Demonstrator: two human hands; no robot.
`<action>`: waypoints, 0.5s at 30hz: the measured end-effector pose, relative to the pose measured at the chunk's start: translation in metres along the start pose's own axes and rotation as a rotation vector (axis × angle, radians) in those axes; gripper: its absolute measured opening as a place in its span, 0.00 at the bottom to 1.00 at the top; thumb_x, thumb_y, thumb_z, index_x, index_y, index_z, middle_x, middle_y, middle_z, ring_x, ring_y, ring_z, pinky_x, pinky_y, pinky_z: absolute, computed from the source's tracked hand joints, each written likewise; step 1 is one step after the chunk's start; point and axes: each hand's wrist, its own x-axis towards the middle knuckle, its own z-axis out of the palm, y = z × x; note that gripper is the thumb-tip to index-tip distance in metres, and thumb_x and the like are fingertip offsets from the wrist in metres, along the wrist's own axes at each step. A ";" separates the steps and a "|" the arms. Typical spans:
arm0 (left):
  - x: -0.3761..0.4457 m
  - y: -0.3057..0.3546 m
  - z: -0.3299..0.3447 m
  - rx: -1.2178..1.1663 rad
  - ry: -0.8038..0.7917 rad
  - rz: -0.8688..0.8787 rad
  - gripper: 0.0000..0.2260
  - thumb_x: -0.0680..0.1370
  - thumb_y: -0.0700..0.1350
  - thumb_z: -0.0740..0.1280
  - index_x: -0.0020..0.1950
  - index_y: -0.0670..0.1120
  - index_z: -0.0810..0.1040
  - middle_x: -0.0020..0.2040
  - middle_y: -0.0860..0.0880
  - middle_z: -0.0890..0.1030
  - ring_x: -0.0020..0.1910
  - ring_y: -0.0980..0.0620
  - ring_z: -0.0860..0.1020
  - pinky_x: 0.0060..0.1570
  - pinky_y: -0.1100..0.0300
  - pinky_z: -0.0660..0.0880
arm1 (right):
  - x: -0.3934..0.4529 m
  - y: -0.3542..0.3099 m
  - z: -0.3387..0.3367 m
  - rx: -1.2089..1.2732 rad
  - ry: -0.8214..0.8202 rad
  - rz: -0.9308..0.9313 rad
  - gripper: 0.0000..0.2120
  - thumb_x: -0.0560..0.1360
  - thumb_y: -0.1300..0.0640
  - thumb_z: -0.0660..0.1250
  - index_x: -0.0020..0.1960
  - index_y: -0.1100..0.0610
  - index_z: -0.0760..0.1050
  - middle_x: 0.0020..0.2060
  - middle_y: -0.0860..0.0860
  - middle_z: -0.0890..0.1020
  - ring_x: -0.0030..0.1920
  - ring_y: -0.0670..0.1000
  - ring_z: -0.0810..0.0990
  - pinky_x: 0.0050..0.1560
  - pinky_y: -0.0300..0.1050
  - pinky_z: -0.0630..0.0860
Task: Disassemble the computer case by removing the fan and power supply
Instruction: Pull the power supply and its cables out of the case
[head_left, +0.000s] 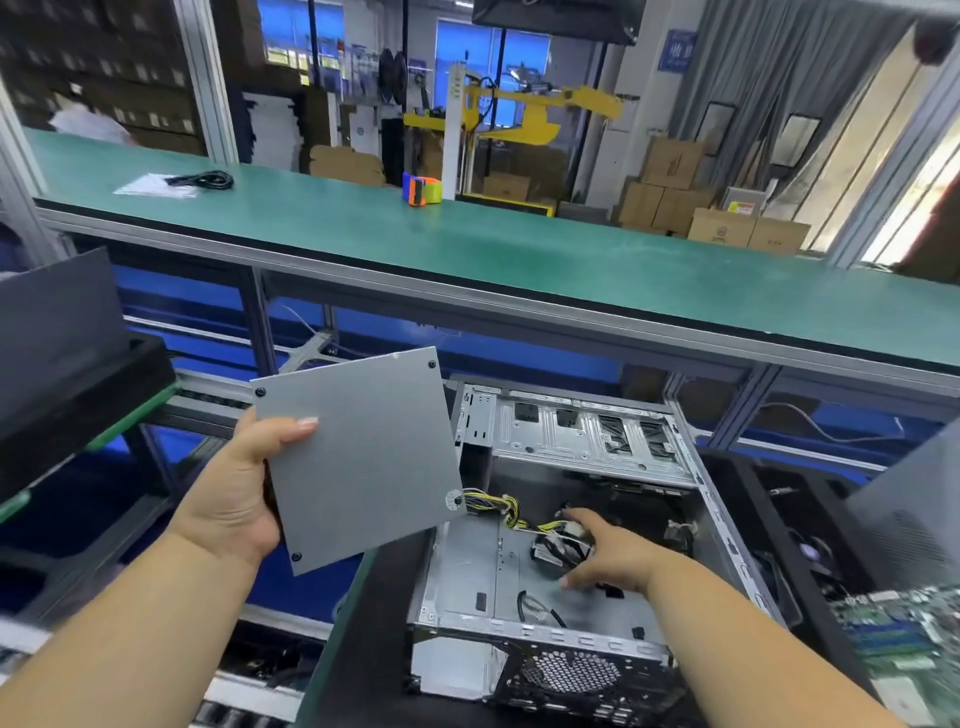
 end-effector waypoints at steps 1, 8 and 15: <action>0.000 0.001 -0.002 0.003 0.000 0.002 0.31 0.66 0.41 0.70 0.70 0.45 0.73 0.56 0.44 0.82 0.50 0.42 0.80 0.44 0.47 0.79 | -0.001 0.000 0.001 -0.023 -0.052 -0.006 0.53 0.63 0.50 0.81 0.78 0.42 0.53 0.73 0.55 0.67 0.70 0.56 0.69 0.70 0.48 0.66; -0.004 0.006 -0.008 -0.022 0.050 0.010 0.32 0.65 0.41 0.71 0.70 0.45 0.72 0.55 0.44 0.82 0.50 0.42 0.80 0.44 0.46 0.78 | -0.003 -0.008 0.004 -0.406 0.122 0.039 0.34 0.66 0.41 0.74 0.68 0.41 0.64 0.55 0.45 0.80 0.60 0.54 0.77 0.66 0.55 0.59; -0.006 0.011 -0.018 -0.029 0.068 0.021 0.31 0.64 0.43 0.70 0.69 0.46 0.74 0.53 0.45 0.83 0.48 0.44 0.81 0.42 0.47 0.79 | -0.013 0.003 -0.012 0.116 0.357 -0.023 0.21 0.66 0.48 0.79 0.54 0.52 0.75 0.48 0.48 0.83 0.48 0.49 0.82 0.54 0.46 0.77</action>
